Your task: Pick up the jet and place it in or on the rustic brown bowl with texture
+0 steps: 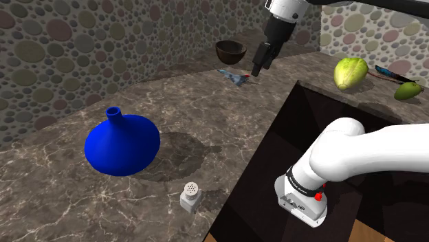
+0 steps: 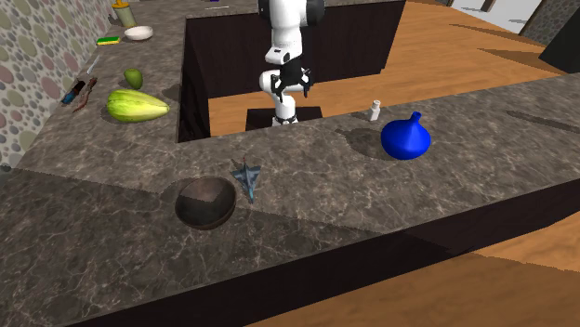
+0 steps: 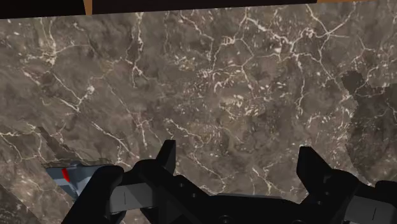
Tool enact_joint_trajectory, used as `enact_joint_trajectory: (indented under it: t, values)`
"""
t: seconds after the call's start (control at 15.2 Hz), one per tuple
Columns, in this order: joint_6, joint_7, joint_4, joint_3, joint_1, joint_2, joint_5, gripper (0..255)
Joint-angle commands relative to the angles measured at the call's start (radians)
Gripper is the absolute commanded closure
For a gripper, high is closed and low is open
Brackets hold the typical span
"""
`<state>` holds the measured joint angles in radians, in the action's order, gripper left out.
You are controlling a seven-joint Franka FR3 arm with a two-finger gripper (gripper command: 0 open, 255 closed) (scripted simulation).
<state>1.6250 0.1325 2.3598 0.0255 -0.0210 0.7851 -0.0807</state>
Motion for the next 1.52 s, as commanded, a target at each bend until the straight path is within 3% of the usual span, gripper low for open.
enact_joint_trajectory:
  t: [0.0,0.73,1.45]
  values:
    - [0.000,0.000,0.000,0.000,0.000,0.000,0.000,0]
    - [0.263,0.182,-0.061,0.069,0.023,-0.333,0.146,0]
    - [0.454,0.317,-0.276,0.116,0.049,-0.721,0.249,0]
